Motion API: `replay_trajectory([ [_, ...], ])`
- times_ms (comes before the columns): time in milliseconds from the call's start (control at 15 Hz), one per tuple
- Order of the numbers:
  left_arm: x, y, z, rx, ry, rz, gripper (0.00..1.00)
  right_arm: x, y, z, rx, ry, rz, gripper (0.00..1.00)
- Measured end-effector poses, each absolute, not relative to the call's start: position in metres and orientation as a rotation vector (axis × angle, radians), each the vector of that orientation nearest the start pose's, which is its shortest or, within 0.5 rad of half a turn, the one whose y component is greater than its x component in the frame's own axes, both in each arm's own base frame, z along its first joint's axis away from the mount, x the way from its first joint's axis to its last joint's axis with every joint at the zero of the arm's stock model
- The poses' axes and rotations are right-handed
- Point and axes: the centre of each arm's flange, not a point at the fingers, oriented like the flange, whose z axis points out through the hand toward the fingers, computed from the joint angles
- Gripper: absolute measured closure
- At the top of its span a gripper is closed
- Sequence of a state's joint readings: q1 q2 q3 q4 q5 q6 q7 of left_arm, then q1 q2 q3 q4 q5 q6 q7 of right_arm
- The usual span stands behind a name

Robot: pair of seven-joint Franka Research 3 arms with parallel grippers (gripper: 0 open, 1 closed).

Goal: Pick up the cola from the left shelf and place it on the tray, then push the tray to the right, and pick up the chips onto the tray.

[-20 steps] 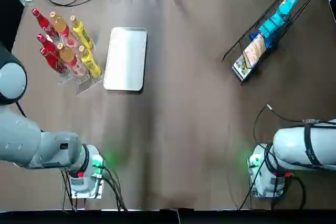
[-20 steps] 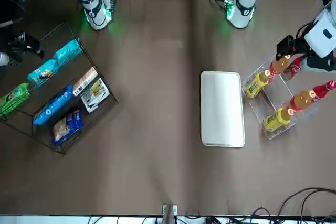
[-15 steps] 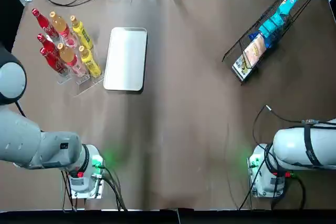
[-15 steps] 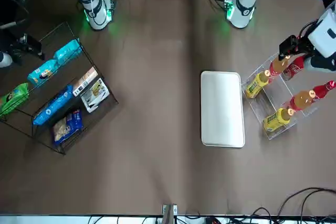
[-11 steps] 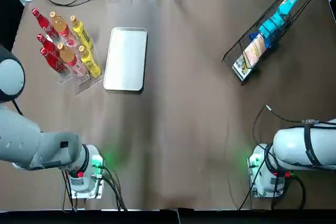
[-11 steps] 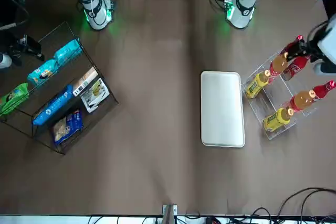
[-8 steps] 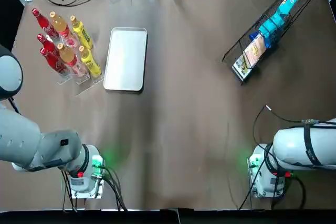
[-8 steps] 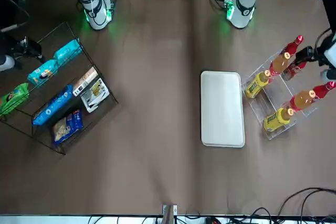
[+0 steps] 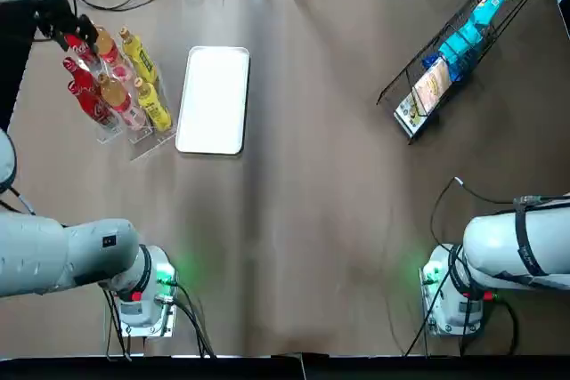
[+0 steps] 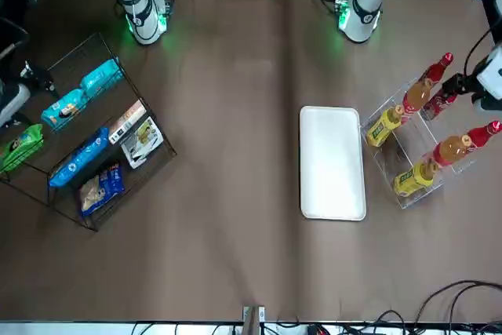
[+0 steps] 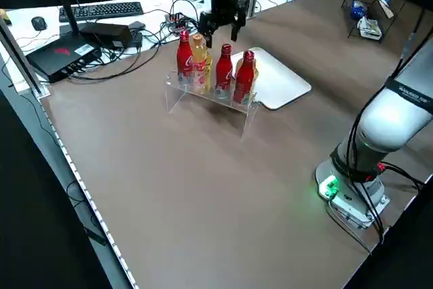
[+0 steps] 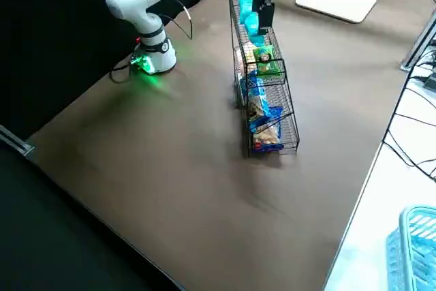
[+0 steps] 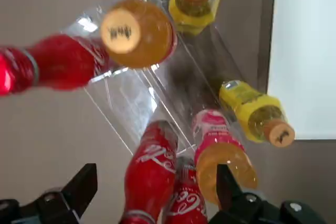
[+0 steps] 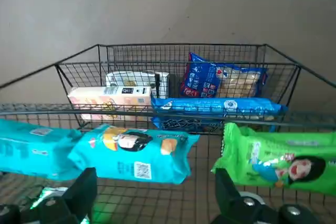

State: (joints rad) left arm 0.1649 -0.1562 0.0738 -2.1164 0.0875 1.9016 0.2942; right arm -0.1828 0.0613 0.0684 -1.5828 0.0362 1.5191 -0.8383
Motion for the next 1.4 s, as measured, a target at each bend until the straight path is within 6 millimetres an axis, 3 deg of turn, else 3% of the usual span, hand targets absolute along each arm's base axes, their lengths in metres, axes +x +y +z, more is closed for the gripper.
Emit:
replay_trajectory([
  [333,0.453,0.130,0.471,-3.101,0.140,0.144,0.02,0.568,-0.069,0.560,-2.764,-1.207,0.179,0.09],
  [467,0.446,0.141,0.473,-3.111,0.144,0.152,0.15,0.570,-0.072,0.554,-2.748,-1.219,0.193,0.13],
  [533,0.443,0.146,0.473,-3.116,0.144,0.154,0.15,0.570,-0.072,0.551,-2.742,-1.223,0.201,0.22],
  [600,0.439,0.153,0.474,-3.122,0.138,0.151,0.23,0.569,-0.072,0.548,-2.725,-1.230,0.223,0.44],
  [733,0.438,0.155,0.474,-3.123,0.130,0.149,0.28,0.569,-0.073,0.547,-2.721,-1.233,0.226,0.48],
  [867,0.438,0.157,0.475,-3.123,0.125,0.148,0.30,0.568,-0.077,0.548,-2.725,-1.225,0.224,0.66],
  [1000,0.437,0.157,0.476,-3.124,0.122,0.149,0.42,0.568,-0.081,0.550,-2.731,-1.216,0.218,0.83],
  [1067,0.437,0.157,0.476,-3.124,0.118,0.149,0.43,0.568,-0.082,0.550,-2.732,-1.213,0.218,0.83],
  [1200,0.436,0.156,0.478,-3.124,0.118,0.147,0.61,0.568,-0.083,0.551,-2.734,-1.212,0.216,0.94],
  [1400,0.437,0.156,0.481,-3.122,0.116,0.137,0.68,0.567,-0.084,0.558,-2.735,-1.208,0.217,0.96],
])
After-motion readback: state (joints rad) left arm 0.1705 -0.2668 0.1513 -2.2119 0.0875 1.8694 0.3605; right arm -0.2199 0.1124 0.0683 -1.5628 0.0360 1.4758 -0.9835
